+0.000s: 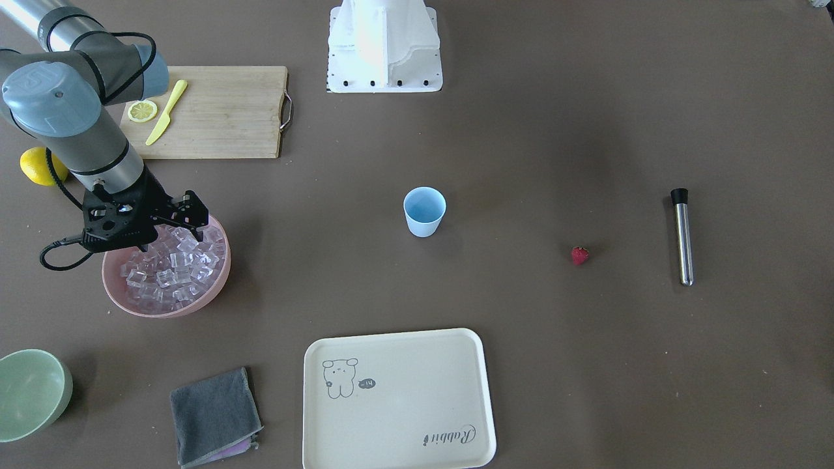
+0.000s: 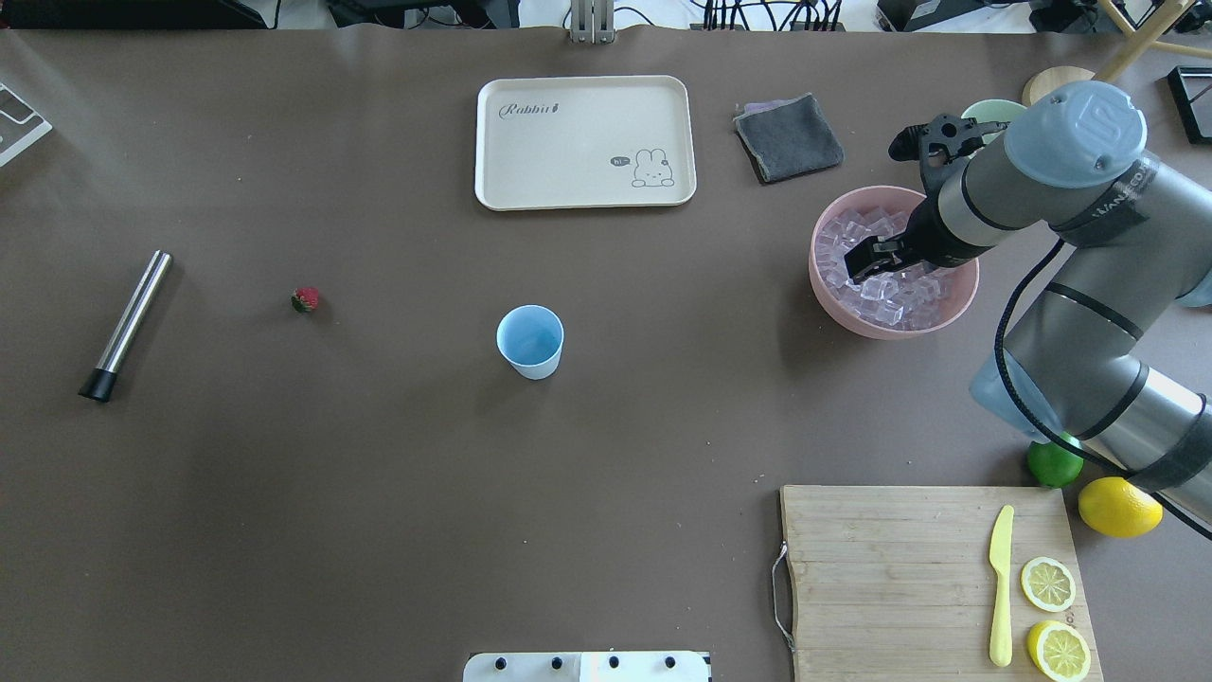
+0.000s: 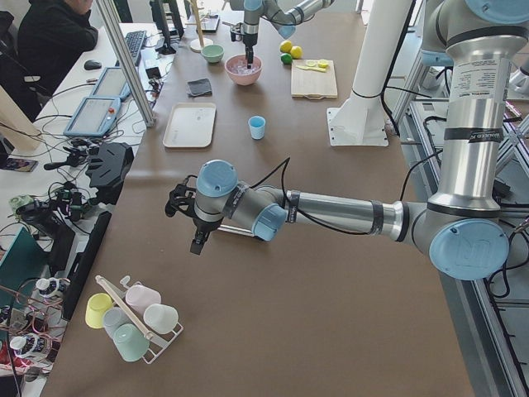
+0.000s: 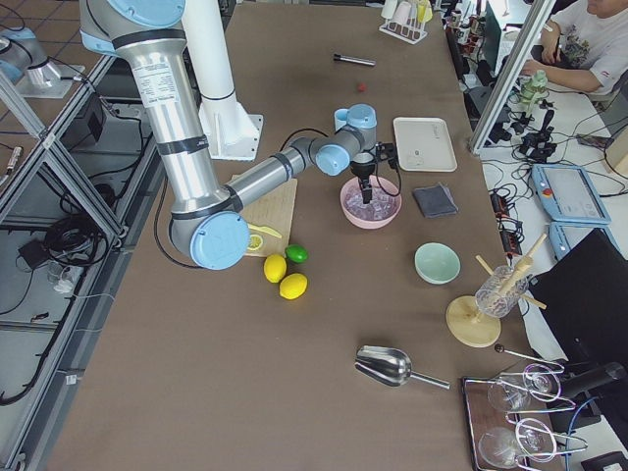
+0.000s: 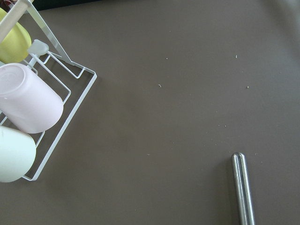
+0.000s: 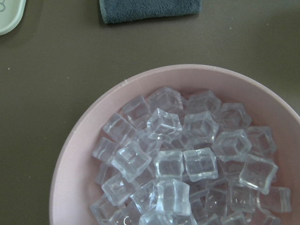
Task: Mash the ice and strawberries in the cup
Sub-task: 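Reach the right gripper into the pink bowl and grasp an ice cube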
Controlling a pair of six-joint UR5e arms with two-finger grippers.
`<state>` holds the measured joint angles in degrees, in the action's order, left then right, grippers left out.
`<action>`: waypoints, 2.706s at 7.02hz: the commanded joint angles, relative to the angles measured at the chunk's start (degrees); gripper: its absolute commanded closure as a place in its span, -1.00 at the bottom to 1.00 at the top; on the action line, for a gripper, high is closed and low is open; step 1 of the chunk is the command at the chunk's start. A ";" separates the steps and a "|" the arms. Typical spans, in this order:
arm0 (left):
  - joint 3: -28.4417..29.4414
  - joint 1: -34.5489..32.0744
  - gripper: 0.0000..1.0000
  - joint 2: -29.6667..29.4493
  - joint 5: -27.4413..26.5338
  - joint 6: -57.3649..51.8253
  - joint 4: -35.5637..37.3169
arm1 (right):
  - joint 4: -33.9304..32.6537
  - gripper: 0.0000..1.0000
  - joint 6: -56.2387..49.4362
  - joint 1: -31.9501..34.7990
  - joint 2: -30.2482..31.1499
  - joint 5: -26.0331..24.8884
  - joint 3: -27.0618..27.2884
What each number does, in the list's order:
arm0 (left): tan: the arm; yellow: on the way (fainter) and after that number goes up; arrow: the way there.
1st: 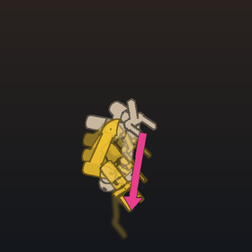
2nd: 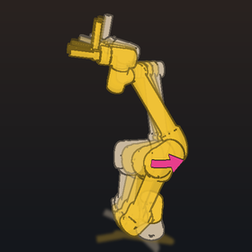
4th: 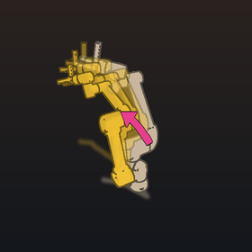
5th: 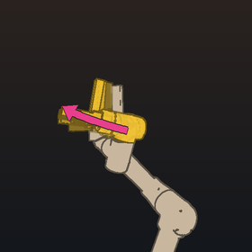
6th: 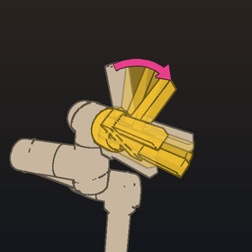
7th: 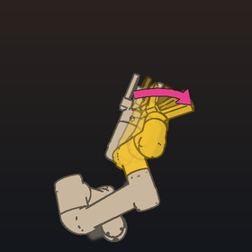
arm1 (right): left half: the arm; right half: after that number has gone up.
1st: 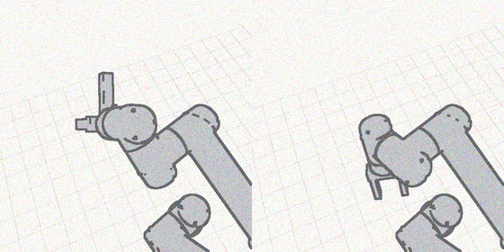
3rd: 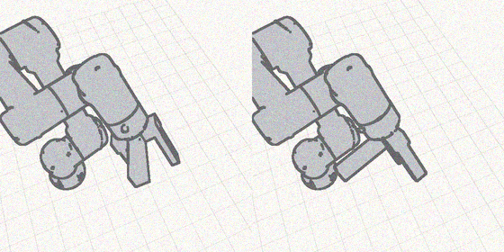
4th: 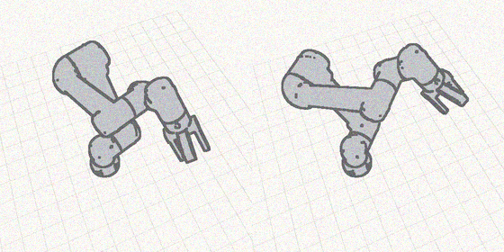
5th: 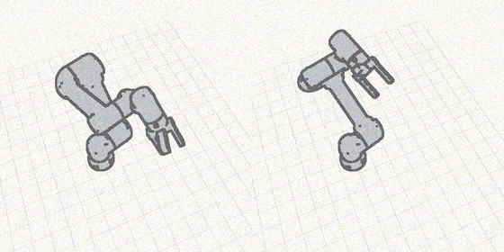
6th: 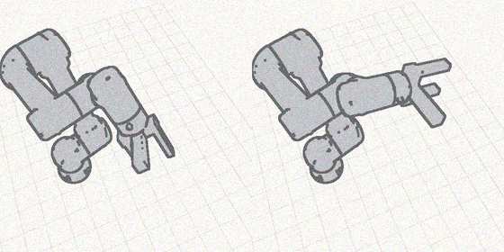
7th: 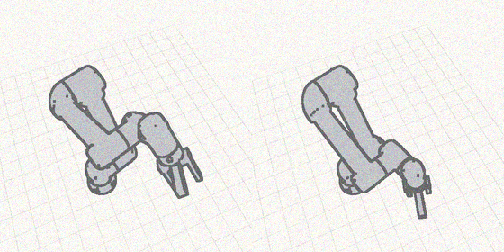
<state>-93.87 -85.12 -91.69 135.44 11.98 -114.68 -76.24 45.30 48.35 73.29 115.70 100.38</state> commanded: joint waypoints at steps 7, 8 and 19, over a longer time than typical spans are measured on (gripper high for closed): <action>1.67 0.13 -0.94 -1.74 0.00 0.06 -0.01 | 2.50 -0.63 1.99 -1.77 -0.43 -0.91 -2.82; 2.11 0.13 -0.94 -1.82 0.00 0.06 -0.01 | 2.50 -0.64 1.99 -2.03 -0.60 -1.09 -2.90; 2.11 0.13 -0.94 -1.04 0.09 0.06 -1.67 | 2.42 0.99 4.10 -1.42 -0.78 -1.27 -1.87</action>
<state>-91.78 -84.99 -92.89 135.53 12.04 -115.39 -73.72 48.82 46.53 72.44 114.15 97.16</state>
